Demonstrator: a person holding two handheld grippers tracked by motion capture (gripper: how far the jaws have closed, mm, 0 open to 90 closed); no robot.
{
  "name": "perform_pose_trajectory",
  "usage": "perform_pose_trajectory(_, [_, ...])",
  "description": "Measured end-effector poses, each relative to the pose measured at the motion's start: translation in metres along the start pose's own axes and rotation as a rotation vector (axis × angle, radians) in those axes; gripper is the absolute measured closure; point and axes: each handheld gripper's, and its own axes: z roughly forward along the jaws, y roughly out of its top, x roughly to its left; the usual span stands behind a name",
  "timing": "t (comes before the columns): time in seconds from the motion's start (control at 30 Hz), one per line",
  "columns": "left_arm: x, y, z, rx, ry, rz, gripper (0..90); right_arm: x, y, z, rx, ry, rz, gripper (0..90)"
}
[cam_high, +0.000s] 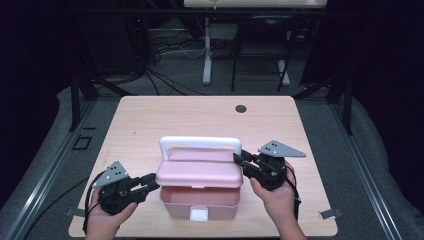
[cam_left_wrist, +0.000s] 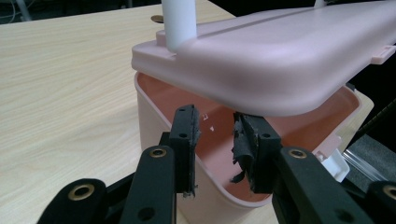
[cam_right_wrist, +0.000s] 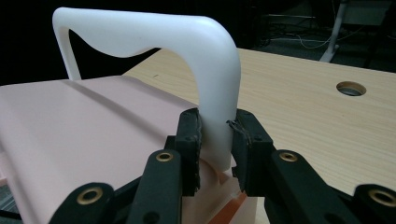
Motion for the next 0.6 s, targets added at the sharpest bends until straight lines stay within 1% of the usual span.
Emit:
perform_pose_trajectory(0.23, [-0.002, 0.005, -0.002, -0.017, 0.002, 0.004, 68.9, -0.001, 0.000, 0.000, -0.007, -0.002, 0.000, 72.3])
perform_pose_trajectory(0.37, [-0.003, 0.008, -0.002, -0.015, -0.001, 0.016, 68.8, -0.001, -0.001, 0.000, -0.010, -0.002, -0.008, 70.0])
perform_pose_trajectory(0.43, [-0.003, 0.010, -0.002, -0.024, 0.001, 0.018, 68.9, -0.002, -0.001, -0.001, -0.020, -0.001, -0.007, 68.0])
perform_pose_trajectory(0.6, [-0.003, 0.016, -0.002, -0.035, 0.008, 0.021, 69.3, -0.004, -0.001, -0.008, -0.039, -0.008, 0.005, 67.5])
